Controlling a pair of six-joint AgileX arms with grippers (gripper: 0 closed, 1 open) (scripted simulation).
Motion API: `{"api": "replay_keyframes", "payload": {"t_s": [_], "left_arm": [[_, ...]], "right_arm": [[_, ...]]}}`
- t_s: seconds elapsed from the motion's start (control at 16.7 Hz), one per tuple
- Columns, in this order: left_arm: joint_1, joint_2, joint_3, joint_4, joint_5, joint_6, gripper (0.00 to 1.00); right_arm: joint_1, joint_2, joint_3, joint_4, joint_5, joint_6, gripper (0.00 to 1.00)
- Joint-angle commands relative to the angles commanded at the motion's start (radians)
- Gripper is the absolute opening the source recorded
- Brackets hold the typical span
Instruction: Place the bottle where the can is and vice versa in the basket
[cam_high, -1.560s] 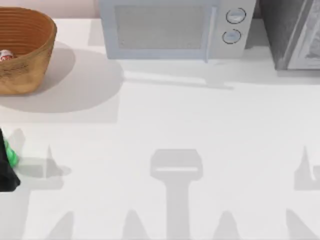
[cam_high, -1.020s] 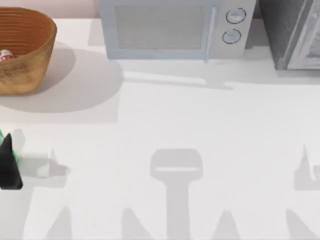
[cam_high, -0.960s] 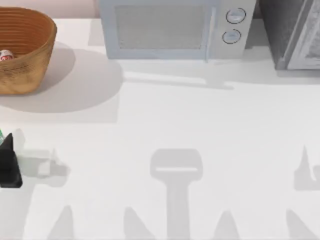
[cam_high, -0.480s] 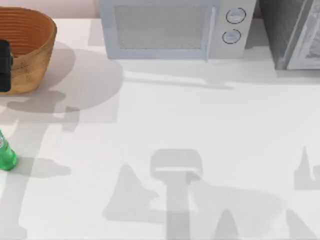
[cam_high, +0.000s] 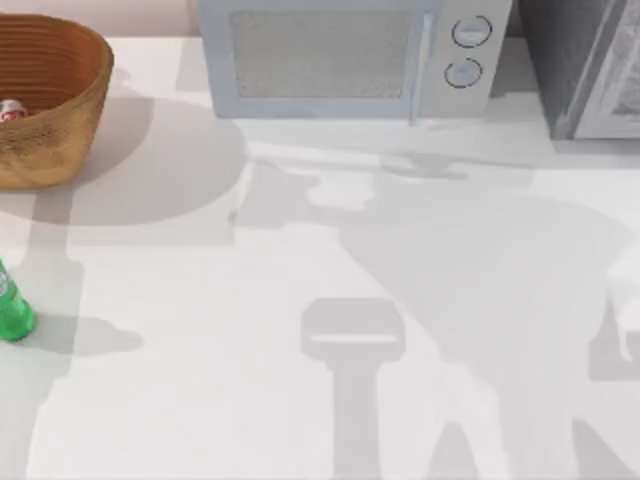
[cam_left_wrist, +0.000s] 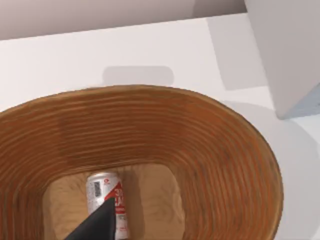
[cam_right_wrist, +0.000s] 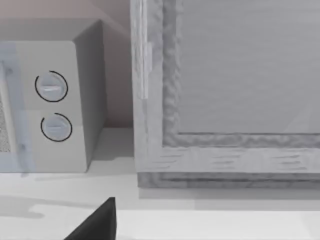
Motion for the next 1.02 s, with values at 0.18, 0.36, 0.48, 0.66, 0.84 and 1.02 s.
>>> {"api": "replay_keyframes", "payload": {"t_s": [0.18, 0.36, 0.48, 0.66, 0.84, 1.02], "left_arm": [[0.045, 0.276, 0.256, -0.121, 0.028, 0.019, 1.0], [0.086, 0.512, 0.438, -0.241, 0.049, 0.028, 1.0], [0.109, 0.633, 0.516, -0.312, 0.059, 0.03, 1.0], [0.133, 0.744, 0.578, -0.387, 0.067, 0.029, 1.0], [0.138, 0.762, 0.587, -0.402, 0.068, 0.029, 1.0], [0.129, 0.761, 0.596, -0.398, 0.069, 0.032, 1.0]], "right_arm": [[0.0, 0.0, 0.0, 0.0, 0.0, 0.0, 1.0], [0.0, 0.0, 0.0, 0.0, 0.0, 0.0, 1.0], [0.0, 0.0, 0.0, 0.0, 0.0, 0.0, 1.0], [0.0, 0.0, 0.0, 0.0, 0.0, 0.0, 1.0], [0.0, 0.0, 0.0, 0.0, 0.0, 0.0, 1.0], [0.0, 0.0, 0.0, 0.0, 0.0, 0.0, 1.0]]}}
